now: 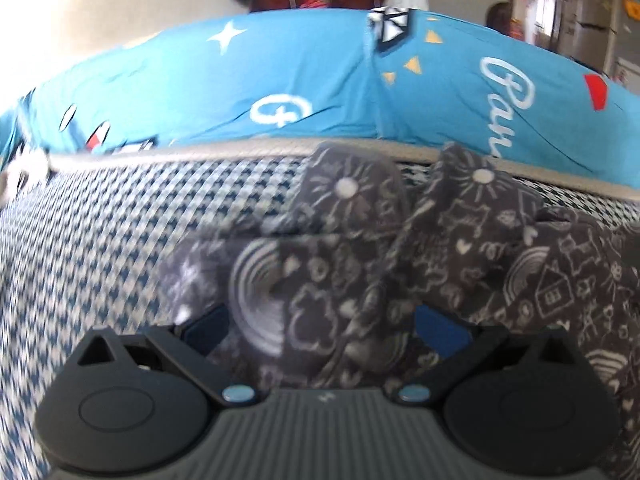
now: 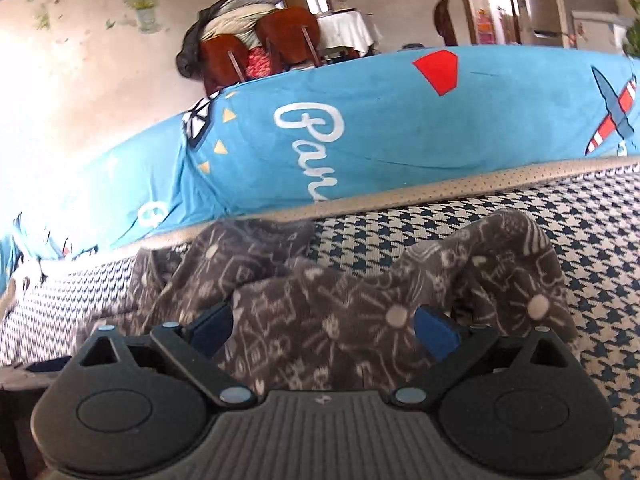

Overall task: Fold clothes
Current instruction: 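Lift both grippers off the fleece and move them back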

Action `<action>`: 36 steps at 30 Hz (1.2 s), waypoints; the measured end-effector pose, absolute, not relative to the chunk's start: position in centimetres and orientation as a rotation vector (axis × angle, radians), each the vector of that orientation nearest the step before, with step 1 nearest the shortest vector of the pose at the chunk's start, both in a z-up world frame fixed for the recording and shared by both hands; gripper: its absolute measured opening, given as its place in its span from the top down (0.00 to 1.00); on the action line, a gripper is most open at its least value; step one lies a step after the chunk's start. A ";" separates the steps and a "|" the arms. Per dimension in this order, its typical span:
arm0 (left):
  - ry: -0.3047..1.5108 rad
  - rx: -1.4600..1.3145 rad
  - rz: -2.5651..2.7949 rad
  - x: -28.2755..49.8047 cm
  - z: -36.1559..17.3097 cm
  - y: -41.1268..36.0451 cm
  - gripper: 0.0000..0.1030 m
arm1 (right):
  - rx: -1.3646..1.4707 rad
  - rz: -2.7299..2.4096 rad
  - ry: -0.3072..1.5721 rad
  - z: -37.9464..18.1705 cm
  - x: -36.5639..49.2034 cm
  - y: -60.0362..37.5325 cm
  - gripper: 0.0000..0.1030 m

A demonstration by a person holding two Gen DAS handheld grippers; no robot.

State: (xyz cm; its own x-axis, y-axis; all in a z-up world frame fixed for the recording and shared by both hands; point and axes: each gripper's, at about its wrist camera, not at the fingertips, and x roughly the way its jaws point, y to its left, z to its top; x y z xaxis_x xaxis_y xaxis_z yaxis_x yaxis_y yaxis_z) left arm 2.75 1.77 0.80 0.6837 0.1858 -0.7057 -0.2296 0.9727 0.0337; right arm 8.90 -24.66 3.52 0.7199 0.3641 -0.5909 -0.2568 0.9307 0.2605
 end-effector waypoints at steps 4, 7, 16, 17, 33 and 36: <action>0.758 -0.005 0.200 4.5 1.0 0.7 0.00 | 0.223 0.323 0.718 2.9 10.2 -24.9 0.04; 0.739 0.003 0.158 5.6 1.3 -0.1 0.00 | 0.247 0.327 0.750 2.6 10.5 -24.8 0.04; 0.639 0.022 -0.022 8.2 2.6 -1.5 0.00 | 0.298 0.322 0.784 2.3 10.5 -25.2 0.04; 0.633 0.019 -0.038 8.5 2.6 -1.5 0.00 | 0.304 0.321 0.787 2.3 10.6 -25.3 0.04; 0.706 0.008 -0.231 13.6 0.2 -1.4 0.01 | 0.323 0.292 0.862 1.2 11.0 -25.0 0.04; 0.725 -0.007 -0.260 13.8 -0.5 -1.2 0.04 | 0.306 0.282 0.874 1.0 11.1 -24.8 0.04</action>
